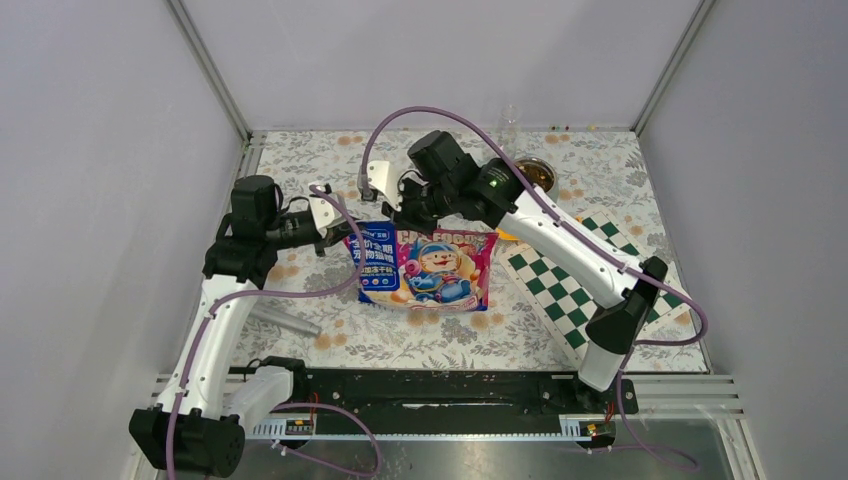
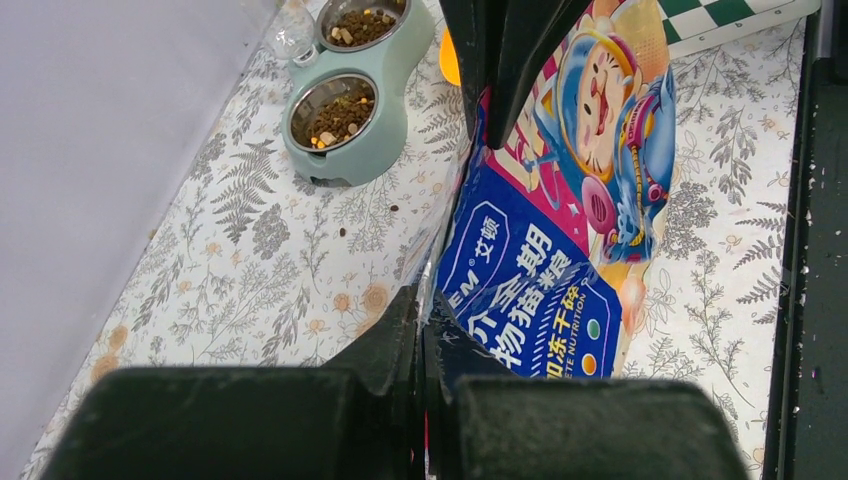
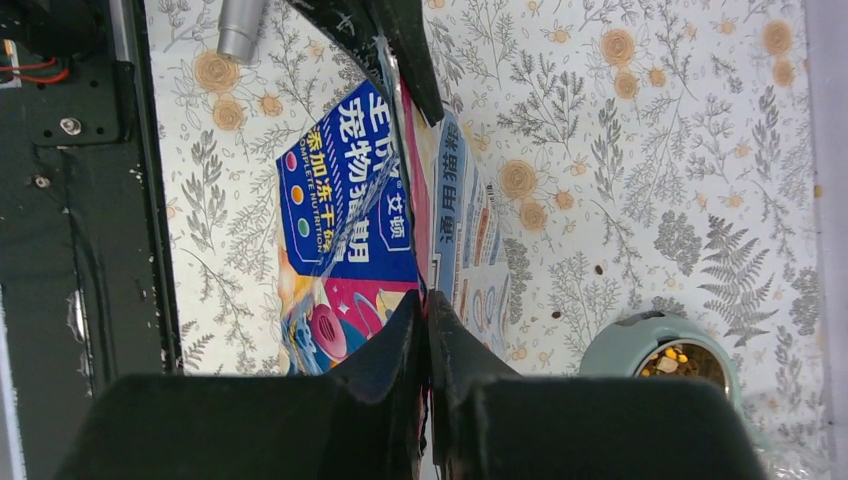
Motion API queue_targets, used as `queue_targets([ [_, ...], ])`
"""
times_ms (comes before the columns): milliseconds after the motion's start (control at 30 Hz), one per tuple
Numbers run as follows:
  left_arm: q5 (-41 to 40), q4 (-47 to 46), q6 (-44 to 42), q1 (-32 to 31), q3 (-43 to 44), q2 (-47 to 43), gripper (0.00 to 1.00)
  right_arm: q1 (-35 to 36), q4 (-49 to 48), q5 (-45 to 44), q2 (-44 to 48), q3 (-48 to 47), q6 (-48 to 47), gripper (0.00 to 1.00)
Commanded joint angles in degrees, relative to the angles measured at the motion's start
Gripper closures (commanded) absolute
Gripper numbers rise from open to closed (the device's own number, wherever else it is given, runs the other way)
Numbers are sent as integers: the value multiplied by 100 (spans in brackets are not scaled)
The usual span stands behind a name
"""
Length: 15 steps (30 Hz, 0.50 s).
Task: Serve the pet food
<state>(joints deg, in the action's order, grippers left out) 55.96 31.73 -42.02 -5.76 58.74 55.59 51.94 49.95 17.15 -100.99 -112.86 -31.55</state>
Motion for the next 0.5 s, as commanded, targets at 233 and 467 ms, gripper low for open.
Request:
queue_targets([
  [233,-910,-147,-223,517,68,-123,100,-340,1548,-1394,1155,778,-631,91],
  [467,-755,-230,-115,567,65,-116,100,-504,1704,-1928,1503,1197,-795,91],
])
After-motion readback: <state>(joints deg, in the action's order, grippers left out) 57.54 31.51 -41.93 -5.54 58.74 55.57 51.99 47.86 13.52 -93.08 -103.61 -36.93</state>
